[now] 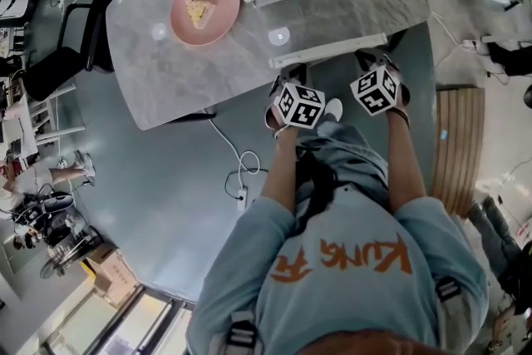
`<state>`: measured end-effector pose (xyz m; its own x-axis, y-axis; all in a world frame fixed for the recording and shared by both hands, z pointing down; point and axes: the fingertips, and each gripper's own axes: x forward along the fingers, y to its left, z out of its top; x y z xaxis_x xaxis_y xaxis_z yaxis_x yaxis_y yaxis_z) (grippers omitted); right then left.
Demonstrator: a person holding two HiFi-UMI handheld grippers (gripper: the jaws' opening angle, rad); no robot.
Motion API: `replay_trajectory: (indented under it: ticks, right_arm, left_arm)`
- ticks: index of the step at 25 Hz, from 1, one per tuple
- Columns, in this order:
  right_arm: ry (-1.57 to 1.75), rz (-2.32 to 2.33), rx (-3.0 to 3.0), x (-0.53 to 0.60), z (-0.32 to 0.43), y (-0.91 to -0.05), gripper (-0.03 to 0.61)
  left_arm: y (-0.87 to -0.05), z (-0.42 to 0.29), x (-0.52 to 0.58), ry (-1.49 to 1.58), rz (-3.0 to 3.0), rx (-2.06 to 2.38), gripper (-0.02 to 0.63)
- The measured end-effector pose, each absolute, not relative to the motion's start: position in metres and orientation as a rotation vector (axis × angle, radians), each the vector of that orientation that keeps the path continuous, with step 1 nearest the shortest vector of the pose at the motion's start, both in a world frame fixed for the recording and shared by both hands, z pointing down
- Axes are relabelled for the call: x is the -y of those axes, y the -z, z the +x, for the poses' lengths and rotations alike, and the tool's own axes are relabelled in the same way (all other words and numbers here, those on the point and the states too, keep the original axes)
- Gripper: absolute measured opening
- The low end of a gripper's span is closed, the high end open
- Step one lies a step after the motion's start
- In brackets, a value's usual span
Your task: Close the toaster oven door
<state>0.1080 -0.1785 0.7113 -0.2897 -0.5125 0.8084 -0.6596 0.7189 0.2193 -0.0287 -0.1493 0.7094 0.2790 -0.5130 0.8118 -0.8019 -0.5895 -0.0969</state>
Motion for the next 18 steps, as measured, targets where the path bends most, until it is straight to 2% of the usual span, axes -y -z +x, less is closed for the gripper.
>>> replay_trajectory:
  ticks: [9,18]
  right_arm:
    - [-0.094,0.884,1.971,0.179,0.109,-0.699,0.018]
    - [0.023,0.796,2.002,0.177,0.107,-0.677,0.111]
  left_arm:
    - [-0.688,-0.023,0.152,-1.332,2.355,1.217,0.001]
    - [-0.66,-0.026,0.155,-1.459,2.471,1.268,0.013]
